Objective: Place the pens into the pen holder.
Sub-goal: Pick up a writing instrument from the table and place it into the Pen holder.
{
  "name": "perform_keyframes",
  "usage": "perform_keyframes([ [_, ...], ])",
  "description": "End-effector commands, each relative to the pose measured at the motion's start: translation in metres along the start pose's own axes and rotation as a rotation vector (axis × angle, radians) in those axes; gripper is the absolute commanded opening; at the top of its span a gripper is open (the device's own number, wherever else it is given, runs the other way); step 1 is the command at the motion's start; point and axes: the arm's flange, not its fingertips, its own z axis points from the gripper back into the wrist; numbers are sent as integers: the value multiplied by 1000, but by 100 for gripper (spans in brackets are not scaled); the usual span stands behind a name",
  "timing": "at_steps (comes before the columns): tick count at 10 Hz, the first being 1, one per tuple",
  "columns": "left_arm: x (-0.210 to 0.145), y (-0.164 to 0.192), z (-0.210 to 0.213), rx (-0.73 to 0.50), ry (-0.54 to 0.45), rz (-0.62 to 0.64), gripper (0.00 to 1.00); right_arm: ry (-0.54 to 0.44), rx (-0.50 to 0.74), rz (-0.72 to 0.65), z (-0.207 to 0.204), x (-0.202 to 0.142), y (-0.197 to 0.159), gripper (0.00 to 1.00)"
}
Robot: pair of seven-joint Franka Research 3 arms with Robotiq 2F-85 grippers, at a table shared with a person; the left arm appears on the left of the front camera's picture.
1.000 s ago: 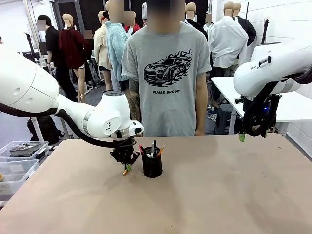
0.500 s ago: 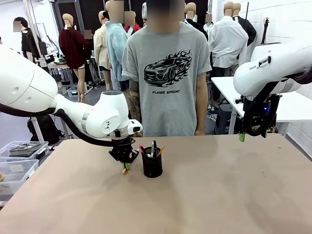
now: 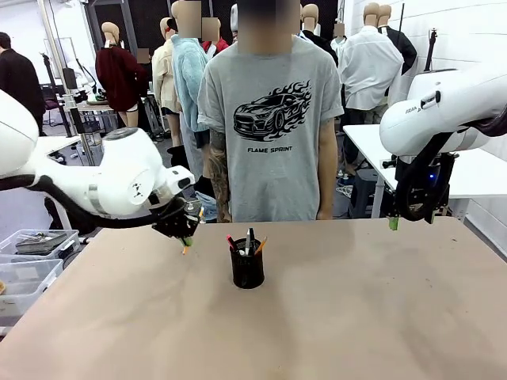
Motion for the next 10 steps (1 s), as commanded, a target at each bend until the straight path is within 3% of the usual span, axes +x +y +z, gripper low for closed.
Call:
perform_keyframes([
  [1, -17, 8, 2, -178, -173, -71, 0, 6, -1, 1, 0, 0, 0, 100],
  [5, -6, -1, 15, -461, -399, -224, 0, 6, -1, 1, 0, 0, 0, 100],
  [7, 0, -3, 11, -433, -436, -252, 0, 6, -1, 1, 0, 0, 0, 100],
  [10, -4, -11, 4, -600, -458, -385, 0, 6, -1, 1, 0, 0, 0, 100],
])
